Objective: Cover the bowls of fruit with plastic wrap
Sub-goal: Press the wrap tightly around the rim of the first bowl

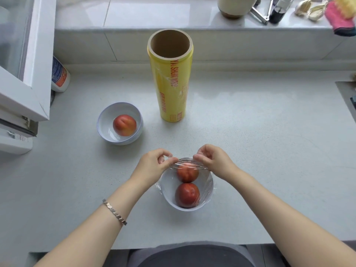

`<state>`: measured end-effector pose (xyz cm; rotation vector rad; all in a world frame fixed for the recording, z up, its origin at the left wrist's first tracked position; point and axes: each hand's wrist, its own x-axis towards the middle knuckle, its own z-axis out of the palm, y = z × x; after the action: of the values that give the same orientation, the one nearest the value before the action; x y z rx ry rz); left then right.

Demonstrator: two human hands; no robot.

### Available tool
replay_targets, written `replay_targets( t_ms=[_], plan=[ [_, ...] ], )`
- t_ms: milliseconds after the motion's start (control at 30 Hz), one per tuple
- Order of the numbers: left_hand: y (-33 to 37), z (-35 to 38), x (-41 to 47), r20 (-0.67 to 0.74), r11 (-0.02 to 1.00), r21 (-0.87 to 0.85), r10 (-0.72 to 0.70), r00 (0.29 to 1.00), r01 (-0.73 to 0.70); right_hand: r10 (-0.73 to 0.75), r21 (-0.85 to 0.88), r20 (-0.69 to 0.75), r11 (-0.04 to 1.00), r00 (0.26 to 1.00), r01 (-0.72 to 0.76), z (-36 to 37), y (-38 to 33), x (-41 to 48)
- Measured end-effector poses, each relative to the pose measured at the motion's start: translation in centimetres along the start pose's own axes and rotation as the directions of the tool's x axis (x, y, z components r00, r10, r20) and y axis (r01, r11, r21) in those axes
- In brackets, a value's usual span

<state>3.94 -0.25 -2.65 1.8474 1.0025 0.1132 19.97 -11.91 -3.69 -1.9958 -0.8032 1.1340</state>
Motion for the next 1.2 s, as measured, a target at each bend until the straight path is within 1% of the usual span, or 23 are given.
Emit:
replay_targets(
  t_ms=[100,167,233,300,367,467,533,600,667,767,833,933,1067,1133,1200],
  plan=[
    [0.2,-0.5,0.6,0.068,0.998,0.05,-0.043,0.997,0.04,0.029,-0.138,0.164,0.99,0.986,-0.006,-1.1,-0.2,0.3],
    [0.2,-0.5,0.9,0.099,0.997,0.037,-0.068,0.993,0.064,0.025,-0.181,0.186,0.983,0.982,0.01,-1.7,-0.1,0.4],
    [0.2,-0.3,1.2,0.104,0.996,-0.005,-0.088,0.991,0.089,-0.006,-0.171,0.128,0.985,0.992,0.028,-1.9,0.0,0.4],
    [0.2,0.3,1.3,0.089,0.997,-0.043,-0.061,0.994,0.065,-0.057,-0.149,0.056,0.987,0.997,0.065,-1.6,0.2,0.3],
    [0.1,1.4,1.2,0.043,0.998,-0.06,-0.034,0.998,0.037,-0.099,-0.16,-0.007,0.982,0.995,0.096,-0.9,0.3,0.2],
    [-0.1,3.2,1.1,-0.069,0.979,-0.192,-0.085,0.994,0.07,-0.132,-0.223,-0.151,0.97,0.98,0.096,0.1,0.4,0.2],
    [0.0,4.0,1.1,-0.162,0.979,-0.199,-0.083,0.983,0.05,-0.208,-0.292,-0.264,0.948,0.942,0.127,0.8,0.7,0.5],
    [0.3,4.7,1.2,-0.256,0.98,-0.195,-0.073,0.964,0.022,-0.283,-0.325,-0.358,0.931,0.89,0.165,1.5,1.1,0.9],
    [0.6,5.3,1.3,-0.339,0.981,-0.194,-0.078,0.938,0.011,-0.297,-0.321,-0.426,0.933,0.855,0.164,2.2,1.3,1.3],
    [0.6,5.8,1.5,-0.405,0.977,-0.21,-0.111,0.907,0.025,-0.283,-0.294,-0.5,0.944,0.818,0.146,2.6,1.6,2.0],
    [0.7,5.8,1.9,-0.426,0.971,-0.234,-0.149,0.892,0.05,-0.265,-0.255,-0.528,0.956,0.807,0.147,2.6,1.7,2.5],
    [0.9,5.7,2.4,-0.446,0.955,-0.273,-0.229,0.865,0.113,-0.198,-0.184,-0.55,0.976,0.811,0.114,2.5,1.7,3.0],
    [0.6,5.5,2.9,-0.478,0.937,-0.308,-0.302,0.825,0.165,-0.025,-0.011,-0.53,1.0,0.848,0.023,2.4,1.8,3.2],
    [0.1,5.3,3.3,-0.425,0.912,-0.341,-0.364,0.829,0.225,0.1,0.071,-0.478,0.995,0.873,-0.075,1.9,1.8,3.5],
    [-0.5,5.1,3.7,-0.337,0.881,-0.366,-0.424,0.841,0.298,0.223,0.114,-0.407,0.975,0.886,-0.193,1.4,1.8,3.7]
  ],
)
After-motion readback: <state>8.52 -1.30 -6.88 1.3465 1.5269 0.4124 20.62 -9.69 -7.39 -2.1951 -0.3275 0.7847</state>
